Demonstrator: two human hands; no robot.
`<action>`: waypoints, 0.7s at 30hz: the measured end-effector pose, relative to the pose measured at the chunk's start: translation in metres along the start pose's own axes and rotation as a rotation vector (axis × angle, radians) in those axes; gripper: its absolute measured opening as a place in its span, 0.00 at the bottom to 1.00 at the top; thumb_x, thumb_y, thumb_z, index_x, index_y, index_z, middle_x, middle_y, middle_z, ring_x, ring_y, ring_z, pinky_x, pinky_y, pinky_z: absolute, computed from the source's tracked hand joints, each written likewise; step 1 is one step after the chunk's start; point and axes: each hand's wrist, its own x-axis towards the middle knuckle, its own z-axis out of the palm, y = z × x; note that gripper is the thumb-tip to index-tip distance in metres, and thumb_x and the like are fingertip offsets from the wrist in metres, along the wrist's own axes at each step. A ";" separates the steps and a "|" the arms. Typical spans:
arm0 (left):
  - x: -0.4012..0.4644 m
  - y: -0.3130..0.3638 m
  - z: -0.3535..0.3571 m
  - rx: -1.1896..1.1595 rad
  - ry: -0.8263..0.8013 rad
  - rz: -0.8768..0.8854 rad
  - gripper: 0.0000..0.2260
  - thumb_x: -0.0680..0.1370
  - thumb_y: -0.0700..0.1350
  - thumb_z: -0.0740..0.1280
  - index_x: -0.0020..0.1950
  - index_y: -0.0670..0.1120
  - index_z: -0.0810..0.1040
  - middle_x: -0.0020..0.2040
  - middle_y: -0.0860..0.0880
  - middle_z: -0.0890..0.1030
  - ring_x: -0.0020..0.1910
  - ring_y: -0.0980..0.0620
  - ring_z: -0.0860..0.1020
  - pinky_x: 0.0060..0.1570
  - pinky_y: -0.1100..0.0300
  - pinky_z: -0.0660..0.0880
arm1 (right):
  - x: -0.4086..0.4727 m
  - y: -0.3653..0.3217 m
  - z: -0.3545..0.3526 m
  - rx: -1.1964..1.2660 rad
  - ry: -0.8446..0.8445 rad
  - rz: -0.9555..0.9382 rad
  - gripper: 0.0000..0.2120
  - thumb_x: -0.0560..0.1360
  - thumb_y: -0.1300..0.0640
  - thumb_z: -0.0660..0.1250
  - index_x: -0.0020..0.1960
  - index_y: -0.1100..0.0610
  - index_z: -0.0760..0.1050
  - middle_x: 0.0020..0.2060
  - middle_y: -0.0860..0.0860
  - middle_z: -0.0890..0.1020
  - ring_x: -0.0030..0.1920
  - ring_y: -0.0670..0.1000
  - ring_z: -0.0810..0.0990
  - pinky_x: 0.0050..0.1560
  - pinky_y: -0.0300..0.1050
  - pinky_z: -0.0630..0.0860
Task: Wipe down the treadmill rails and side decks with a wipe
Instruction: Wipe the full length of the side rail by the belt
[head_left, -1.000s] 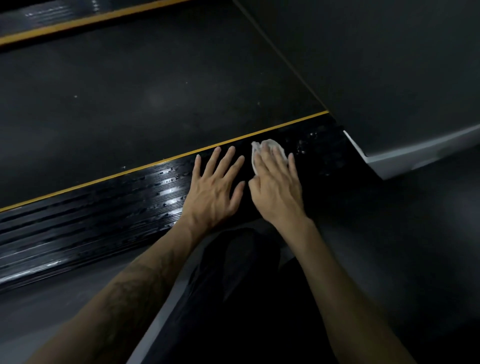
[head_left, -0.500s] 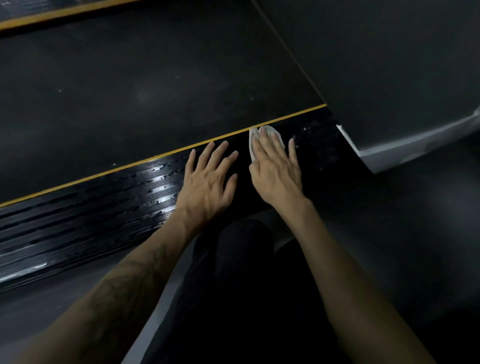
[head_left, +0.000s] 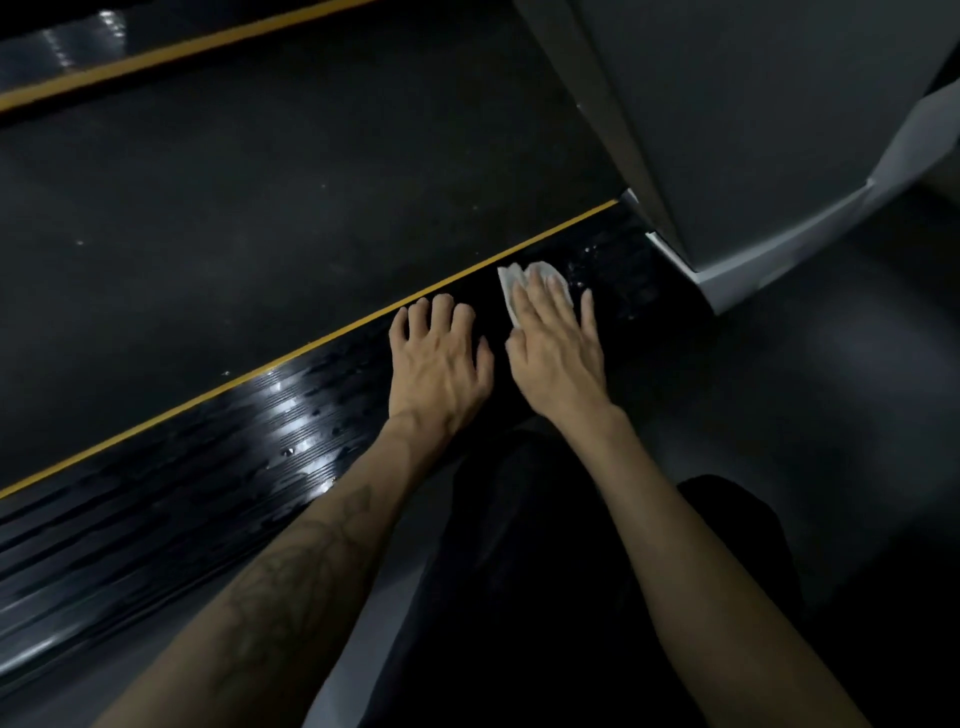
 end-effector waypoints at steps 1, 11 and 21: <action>0.000 0.000 0.001 -0.011 0.023 0.009 0.17 0.80 0.54 0.55 0.60 0.46 0.74 0.60 0.45 0.74 0.61 0.42 0.71 0.69 0.43 0.66 | -0.008 -0.004 0.002 0.014 0.027 0.037 0.33 0.80 0.50 0.43 0.83 0.57 0.57 0.83 0.55 0.57 0.83 0.53 0.53 0.81 0.60 0.45; 0.000 -0.004 0.008 -0.076 -0.015 0.066 0.24 0.83 0.52 0.50 0.77 0.48 0.69 0.80 0.45 0.67 0.81 0.43 0.60 0.79 0.40 0.55 | 0.002 0.003 -0.004 -0.016 -0.003 -0.005 0.35 0.78 0.48 0.40 0.82 0.56 0.61 0.82 0.52 0.59 0.82 0.52 0.55 0.80 0.62 0.46; -0.001 -0.003 0.008 -0.056 -0.041 0.051 0.27 0.83 0.55 0.47 0.81 0.49 0.65 0.83 0.46 0.60 0.83 0.47 0.52 0.81 0.42 0.49 | 0.004 0.004 0.001 -0.064 0.000 -0.046 0.33 0.82 0.46 0.37 0.83 0.55 0.56 0.83 0.52 0.57 0.83 0.52 0.52 0.81 0.62 0.45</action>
